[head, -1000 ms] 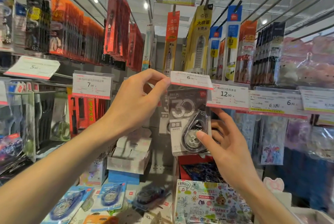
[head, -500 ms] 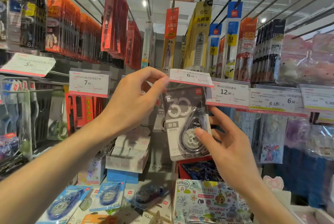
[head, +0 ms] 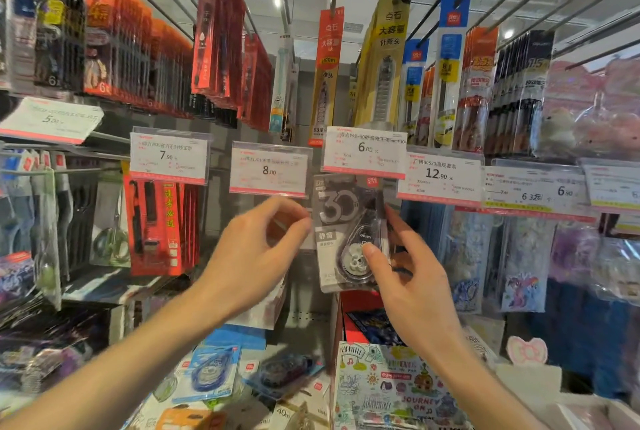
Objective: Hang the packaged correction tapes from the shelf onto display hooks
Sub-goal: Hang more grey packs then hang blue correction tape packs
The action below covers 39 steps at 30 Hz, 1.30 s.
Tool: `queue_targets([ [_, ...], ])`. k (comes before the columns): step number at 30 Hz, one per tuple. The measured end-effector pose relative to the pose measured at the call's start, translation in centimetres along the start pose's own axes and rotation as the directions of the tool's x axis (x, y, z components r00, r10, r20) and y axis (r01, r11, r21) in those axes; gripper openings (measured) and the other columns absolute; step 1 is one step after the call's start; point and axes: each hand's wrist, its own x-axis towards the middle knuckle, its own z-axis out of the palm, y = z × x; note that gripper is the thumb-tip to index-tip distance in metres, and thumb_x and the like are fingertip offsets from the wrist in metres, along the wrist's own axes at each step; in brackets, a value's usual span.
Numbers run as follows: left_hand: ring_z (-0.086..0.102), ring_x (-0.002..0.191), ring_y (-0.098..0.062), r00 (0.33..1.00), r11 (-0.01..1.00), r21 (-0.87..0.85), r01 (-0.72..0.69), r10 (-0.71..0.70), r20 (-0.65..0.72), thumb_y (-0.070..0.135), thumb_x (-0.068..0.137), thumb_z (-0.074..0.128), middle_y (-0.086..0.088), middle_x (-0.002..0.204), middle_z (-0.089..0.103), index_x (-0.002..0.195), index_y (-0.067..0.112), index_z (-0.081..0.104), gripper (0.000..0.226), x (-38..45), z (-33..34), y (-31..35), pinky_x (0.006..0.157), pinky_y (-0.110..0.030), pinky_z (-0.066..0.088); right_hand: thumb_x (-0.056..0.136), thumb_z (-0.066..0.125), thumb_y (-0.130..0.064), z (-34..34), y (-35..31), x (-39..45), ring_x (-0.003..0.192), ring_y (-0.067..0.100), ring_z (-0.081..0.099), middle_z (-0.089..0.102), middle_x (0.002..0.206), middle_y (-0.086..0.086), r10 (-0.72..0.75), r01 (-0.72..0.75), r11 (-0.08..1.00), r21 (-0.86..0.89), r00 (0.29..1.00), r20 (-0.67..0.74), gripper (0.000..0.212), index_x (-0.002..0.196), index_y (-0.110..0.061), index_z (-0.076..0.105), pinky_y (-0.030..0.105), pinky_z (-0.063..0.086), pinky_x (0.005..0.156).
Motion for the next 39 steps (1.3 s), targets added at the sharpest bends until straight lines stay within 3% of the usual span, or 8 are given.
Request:
queue_targets([
  [4, 0.062, 0.096, 0.015, 1.0, 0.999, 0.033, 0.004, -0.003, -0.009, 0.041, 0.097, 0.063, 0.03, 0.101, 0.067, 0.118, 0.036, 0.058, 0.022, -0.9, 3.0, -2.7, 0.079, -0.005, 0.048, 0.094, 0.051, -0.063, 1.3, 1.1, 1.1, 0.087, 0.013, 0.068, 0.068, 0.103, -0.004, 0.07, -0.071, 0.995, -0.075, 0.997, -0.017, 0.064, 0.148, -0.03, 0.045, 0.038, 0.059, 0.075],
  [6, 0.065, 0.091, 0.007, 0.999, 0.999, 0.043, 0.02, -0.018, -0.047, 0.038, 0.098, 0.062, 0.025, 0.096, 0.068, 0.12, 0.036, 0.056, 0.023, -0.2, 4.0, -3.7, 0.078, -0.011, 0.05, 0.092, 0.05, -0.064, 2.1, 1.3, 2.0, 0.067, 0.012, 0.062, 0.068, 0.085, -0.001, 0.103, -0.104, 0.988, -0.111, 0.995, -0.013, 0.064, 0.14, -0.022, 0.049, 0.034, 0.051, 0.059],
  [10, 0.072, 0.093, -0.012, 0.995, 0.993, 0.07, 0.097, -0.095, -0.039, 0.039, 0.098, 0.057, 0.009, 0.104, 0.074, 0.146, 0.037, 0.047, 0.049, 1.3, 5.0, -5.4, 0.086, -0.042, 0.058, 0.097, 0.056, -0.055, 3.4, 2.2, 3.6, 0.109, 0.015, 0.065, 0.052, 0.142, -0.001, 0.136, -0.131, 0.979, -0.155, 0.991, 0.02, 0.067, 0.155, -0.035, 0.029, 0.043, 0.057, 0.092],
  [13, 0.067, 0.118, -0.021, 0.994, 0.99, 0.095, 0.105, -0.107, 0.016, 0.039, 0.101, 0.055, -0.001, 0.147, 0.055, 0.153, 0.043, 0.034, 0.056, 2.1, 5.6, -6.2, 0.101, -0.047, 0.053, 0.096, 0.053, -0.062, 3.9, 3.2, 4.4, 0.125, 0.011, 0.055, 0.029, 0.16, -0.01, 0.138, -0.135, 0.985, -0.105, 0.99, 0.02, 0.071, 0.156, -0.039, 0.022, 0.038, 0.047, 0.106],
  [20, 0.035, 0.151, -0.021, 0.965, 0.972, -0.011, 0.234, -0.231, 0.126, 0.045, 0.105, 0.046, 0.008, 0.168, 0.026, 0.159, 0.047, 0.007, 0.067, 3.5, 7.7, -6.1, 0.117, -0.034, 0.031, 0.096, 0.046, -0.067, 5.7, 5.4, 6.8, 0.151, 0.018, 0.036, 0.034, 0.167, -0.005, 0.244, -0.25, 0.968, 0.029, 0.962, 0.123, 0.078, 0.16, -0.047, 0.006, 0.032, 0.029, 0.117],
  [31, 0.051, 0.138, -0.022, 0.956, 0.956, -0.064, 0.287, -0.281, 0.085, 0.035, 0.103, 0.056, 0.001, 0.155, 0.049, 0.155, 0.041, 0.031, 0.058, 4.1, 6.5, -6.1, 0.115, -0.047, 0.041, 0.097, 0.064, -0.044, 4.2, 5.1, 7.7, 0.12, 0.013, 0.063, 0.063, 0.132, -0.009, 0.245, -0.252, 0.967, 0.025, 0.957, 0.158, 0.063, 0.153, -0.028, 0.039, 0.021, 0.05, 0.092],
  [34, 0.064, 0.115, -0.013, 0.97, 0.966, -0.085, 0.244, -0.243, 0.022, 0.028, 0.1, 0.059, 0.006, 0.126, 0.068, 0.136, 0.033, 0.055, 0.037, 2.6, 4.7, -5.1, 0.105, -0.045, 0.05, 0.096, 0.068, -0.04, 1.9, 3.9, 5.6, 0.099, -0.009, 0.066, 0.067, 0.112, -0.021, 0.213, -0.223, 0.971, 0.082, 0.97, 0.114, 0.027, 0.121, -0.032, 0.06, 0.005, 0.048, 0.072],
  [39, 0.071, 0.089, -0.005, 0.974, 0.953, -0.224, 0.202, -0.22, -0.06, 0.024, 0.098, 0.065, 0.012, 0.097, 0.075, 0.101, 0.032, 0.067, 0.009, -1.1, 2.5, -2.6, 0.077, -0.026, 0.06, 0.097, 0.066, -0.038, -1.7, 1.4, 1.6, 0.084, 0.006, 0.074, 0.077, 0.092, -0.011, 0.162, -0.172, 0.974, 0.147, 0.984, 0.078, 0.009, 0.103, -0.033, 0.068, 0.02, 0.058, 0.072],
])
